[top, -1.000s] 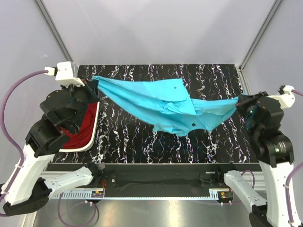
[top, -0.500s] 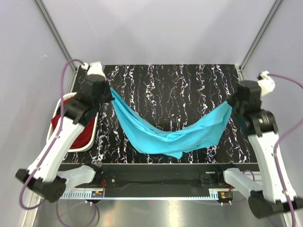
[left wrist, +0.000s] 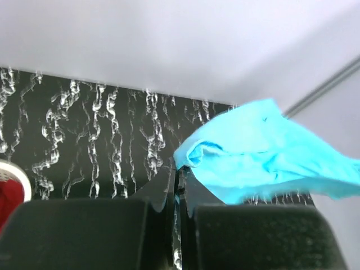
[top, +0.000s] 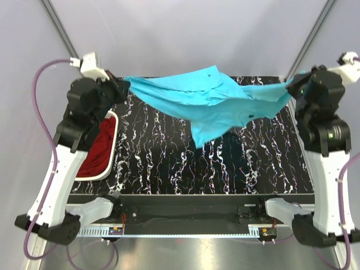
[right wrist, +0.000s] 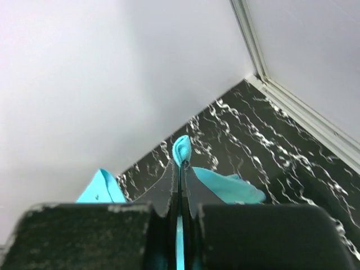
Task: Fold and stack the t-shirts
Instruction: Flatten the tshirt out
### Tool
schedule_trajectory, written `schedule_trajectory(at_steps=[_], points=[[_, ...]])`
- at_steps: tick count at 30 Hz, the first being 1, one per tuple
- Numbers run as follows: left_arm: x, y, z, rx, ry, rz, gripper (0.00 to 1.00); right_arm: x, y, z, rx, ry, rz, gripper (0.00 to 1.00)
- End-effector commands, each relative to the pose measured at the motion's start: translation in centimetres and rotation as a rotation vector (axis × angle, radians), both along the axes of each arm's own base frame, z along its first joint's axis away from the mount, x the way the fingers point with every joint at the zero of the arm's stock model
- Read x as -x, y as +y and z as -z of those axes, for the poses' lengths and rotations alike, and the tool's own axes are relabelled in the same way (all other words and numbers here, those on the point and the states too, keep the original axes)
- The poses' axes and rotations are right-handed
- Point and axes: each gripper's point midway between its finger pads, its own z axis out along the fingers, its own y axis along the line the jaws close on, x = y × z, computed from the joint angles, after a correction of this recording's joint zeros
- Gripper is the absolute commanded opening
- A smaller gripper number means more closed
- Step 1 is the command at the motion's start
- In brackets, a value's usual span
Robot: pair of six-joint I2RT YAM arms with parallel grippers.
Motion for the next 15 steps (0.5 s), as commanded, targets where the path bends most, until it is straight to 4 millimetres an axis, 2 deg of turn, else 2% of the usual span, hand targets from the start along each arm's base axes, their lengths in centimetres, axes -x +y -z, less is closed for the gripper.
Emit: schedule_trajectory(at_steps=[1, 2, 3, 4, 5, 6, 8, 9, 10, 11, 13, 14, 15], points=[[1.2, -1.7, 7.7, 0.022, 0.16, 0.098, 0.0, 1.8, 0.1, 4.1, -0.029, 0.061, -0.014, 0.0], [1.8, -1.7, 9.9, 0.027, 0.209, 0.094, 0.0, 2.9, 0.2, 6.9, -0.044, 0.098, -0.02, 0.0], [2.6, -1.4, 15.1, 0.014, 0.318, 0.082, 0.0, 3.4, 0.8, 8.2, -0.086, 0.107, -0.046, 0.0], [4.1, -1.7, 16.4, 0.061, 0.349, 0.099, 0.0, 4.1, 1.1, 9.8, -0.105, 0.134, -0.057, 0.0], [4.9, -1.8, 18.4, 0.082, 0.395, 0.101, 0.0, 5.5, 1.2, 10.6, -0.13, 0.128, -0.068, 0.0], [6.4, -1.6, 23.4, 0.077, 0.502, 0.096, 0.08, 5.6, 2.0, 14.3, -0.175, 0.2, -0.092, 0.0], [8.1, -1.5, 27.0, 0.104, 0.585, 0.085, 0.24, 6.8, 2.9, 17.0, -0.231, 0.218, -0.128, 0.0], [9.4, -0.9, 30.5, 0.079, 0.664, 0.07, 0.29, 7.0, 4.0, 20.5, -0.282, 0.284, -0.159, 0.0], [10.1, -0.3, 32.1, 0.048, 0.703, 0.051, 0.38, 6.9, 4.5, 21.3, -0.302, 0.282, -0.179, 0.0], [10.4, 0.0, 33.1, 0.024, 0.726, 0.045, 0.42, 7.1, 4.8, 23.5, -0.32, 0.31, -0.191, 0.0], [10.3, -0.8, 32.8, -0.032, 0.709, 0.092, 0.48, 6.9, 6.2, 24.4, -0.365, 0.311, -0.249, 0.0], [9.3, -1.7, 30.7, -0.051, 0.656, 0.118, 0.49, 6.9, 6.6, 25.6, -0.375, 0.339, -0.263, 0.0], [8.7, -2.6, 29.5, -0.083, 0.626, 0.134, 0.49, 6.9, 7.1, 25.9, -0.388, 0.349, -0.29, 0.0]])
